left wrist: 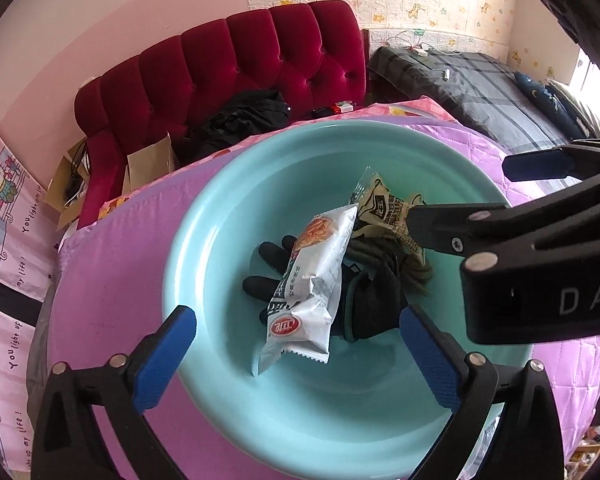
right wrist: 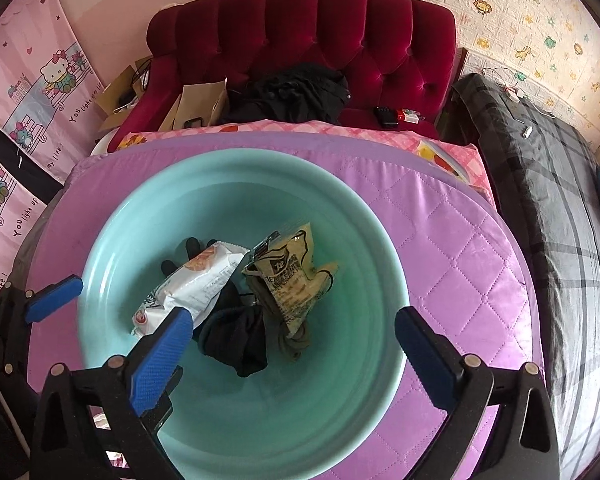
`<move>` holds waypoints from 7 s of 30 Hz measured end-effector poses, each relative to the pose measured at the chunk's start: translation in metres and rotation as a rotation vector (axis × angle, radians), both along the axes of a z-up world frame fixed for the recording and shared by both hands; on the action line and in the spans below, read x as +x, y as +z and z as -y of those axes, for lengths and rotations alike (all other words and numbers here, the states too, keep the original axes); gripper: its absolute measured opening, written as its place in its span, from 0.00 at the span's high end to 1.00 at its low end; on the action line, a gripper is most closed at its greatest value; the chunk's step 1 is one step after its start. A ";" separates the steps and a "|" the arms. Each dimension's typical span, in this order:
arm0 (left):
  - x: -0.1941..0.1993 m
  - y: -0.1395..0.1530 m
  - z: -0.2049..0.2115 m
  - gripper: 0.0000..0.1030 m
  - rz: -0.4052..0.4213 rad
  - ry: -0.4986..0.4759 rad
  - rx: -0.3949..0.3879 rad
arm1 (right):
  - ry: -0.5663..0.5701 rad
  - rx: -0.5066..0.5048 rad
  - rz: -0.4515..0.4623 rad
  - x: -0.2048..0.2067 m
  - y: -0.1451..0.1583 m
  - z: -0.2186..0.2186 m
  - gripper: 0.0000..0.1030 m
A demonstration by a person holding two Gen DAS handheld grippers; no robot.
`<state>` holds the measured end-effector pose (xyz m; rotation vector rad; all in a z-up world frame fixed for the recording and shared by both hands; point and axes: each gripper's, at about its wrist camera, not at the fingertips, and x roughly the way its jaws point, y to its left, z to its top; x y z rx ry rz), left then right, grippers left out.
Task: Organize soft objects
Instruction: 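Lower both packets into the basin and open both grippers, then withdraw both grippers from the basin back over the table, then grasp the clear zip bag with the right gripper, then grasp the white plastic bag with the left gripper while the right gripper holds the zip bag, then carry the white bag and zip bag over the teal basin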
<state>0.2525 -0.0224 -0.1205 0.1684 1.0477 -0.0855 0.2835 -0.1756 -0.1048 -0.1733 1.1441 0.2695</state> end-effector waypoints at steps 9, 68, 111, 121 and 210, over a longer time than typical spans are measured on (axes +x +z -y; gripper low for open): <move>-0.031 0.016 -0.003 0.00 0.018 -0.001 0.013 | 0.003 -0.023 0.011 -0.034 0.011 0.006 0.00; -0.252 0.006 -0.028 0.00 0.079 0.092 -0.038 | 0.034 0.008 0.120 -0.241 -0.002 0.042 0.00; -0.250 -0.060 -0.069 0.00 -0.074 0.285 -0.134 | 0.107 -0.074 -0.076 -0.170 -0.093 0.014 0.00; -0.243 -0.065 -0.075 0.00 -0.092 0.313 -0.136 | 0.119 -0.063 -0.081 -0.153 -0.099 0.004 0.03; -0.181 0.047 -0.009 0.65 -0.020 -0.053 -0.211 | 0.103 0.029 -0.022 -0.201 0.033 0.022 0.70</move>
